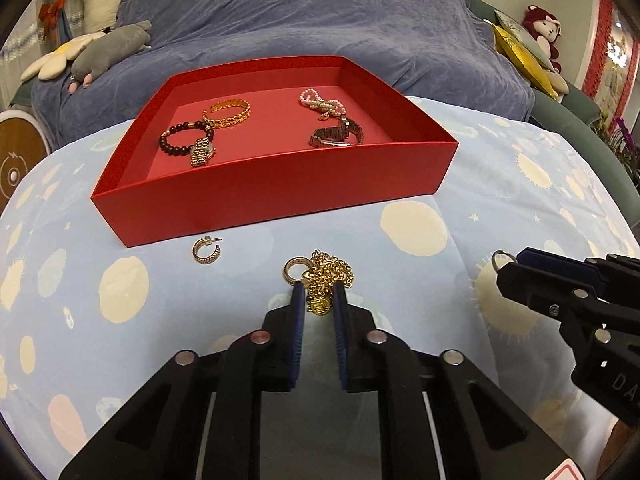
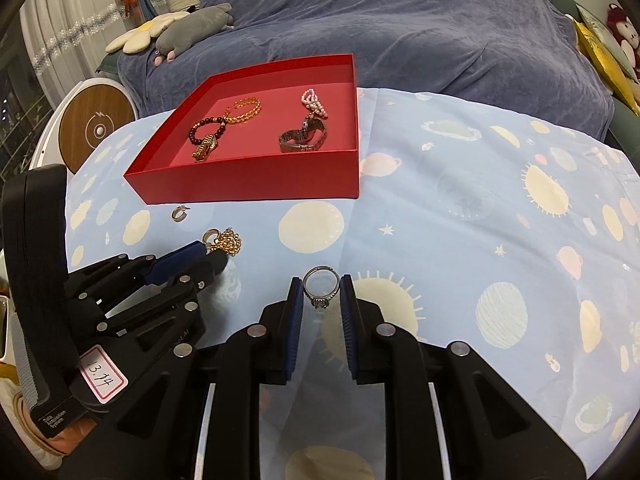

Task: Organize jewelry
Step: 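Grasp the gold chain pendant with the left tool while the right tool holds the ring, then carry the chain pendant and stone ring into the red box and open both tools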

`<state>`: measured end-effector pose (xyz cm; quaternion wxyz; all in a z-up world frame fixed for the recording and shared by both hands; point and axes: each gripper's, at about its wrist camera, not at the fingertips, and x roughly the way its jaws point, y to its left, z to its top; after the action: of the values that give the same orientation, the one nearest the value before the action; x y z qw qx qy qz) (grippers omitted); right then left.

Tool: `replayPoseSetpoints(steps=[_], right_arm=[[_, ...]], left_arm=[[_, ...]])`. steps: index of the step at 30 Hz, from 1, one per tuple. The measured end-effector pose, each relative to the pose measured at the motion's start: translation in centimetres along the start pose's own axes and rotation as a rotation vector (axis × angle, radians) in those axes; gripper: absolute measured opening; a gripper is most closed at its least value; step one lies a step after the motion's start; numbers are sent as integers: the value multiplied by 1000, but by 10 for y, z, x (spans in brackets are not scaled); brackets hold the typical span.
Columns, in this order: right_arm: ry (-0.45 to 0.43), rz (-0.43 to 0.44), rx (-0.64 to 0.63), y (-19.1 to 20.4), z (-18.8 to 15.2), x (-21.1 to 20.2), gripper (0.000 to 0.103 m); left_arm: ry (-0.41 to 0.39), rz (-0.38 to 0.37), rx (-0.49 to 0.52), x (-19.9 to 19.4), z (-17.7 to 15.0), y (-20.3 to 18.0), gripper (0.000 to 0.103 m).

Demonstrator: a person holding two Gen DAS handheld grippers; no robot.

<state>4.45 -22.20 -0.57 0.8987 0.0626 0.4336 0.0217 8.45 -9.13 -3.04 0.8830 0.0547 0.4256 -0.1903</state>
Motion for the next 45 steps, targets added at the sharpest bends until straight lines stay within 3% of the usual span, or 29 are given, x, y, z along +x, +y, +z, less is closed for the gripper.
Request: replayPoseSetpoints(steps=[13, 16, 17, 27, 30, 32, 34, 35, 39, 43, 44, 45], right_arm=[[-41, 13, 32, -7, 9, -13, 18], [-53, 20, 33, -5, 13, -17, 18], [-58, 23, 33, -3, 14, -18, 18], [-132, 45, 42, 12, 40, -36, 18], [-132, 52, 47, 14, 41, -35, 18], [-124, 50, 36, 16, 38, -32, 18], [-112, 47, 29, 17, 35, -29, 18], [-105, 45, 27, 17, 33, -27, 18], [-89, 46, 26, 16, 29, -23, 18], [-91, 52, 27, 14, 29, -25, 18], [-89, 55, 30, 13, 29, -24, 18], [-88, 55, 30, 13, 29, -24, 18]], left_arm=[[-47, -112, -34, -40, 12, 7, 7], [-78, -125, -53, -54, 23, 11, 7], [-92, -133, -61, -60, 28, 13, 0], [-203, -144, -148, -102, 64, 48, 0], [-161, -142, -151, -96, 58, 52, 0], [-116, -130, -127, -83, 45, 47, 6], [-65, -108, -95, -66, 30, 39, 21], [-40, -103, -91, -57, 23, 35, 33], [17, -78, -38, -27, 6, 16, 52], [15, -29, -18, -7, 3, 8, 52], [18, -24, -15, -3, 3, 8, 43], [24, -24, -12, 0, 2, 7, 27]])
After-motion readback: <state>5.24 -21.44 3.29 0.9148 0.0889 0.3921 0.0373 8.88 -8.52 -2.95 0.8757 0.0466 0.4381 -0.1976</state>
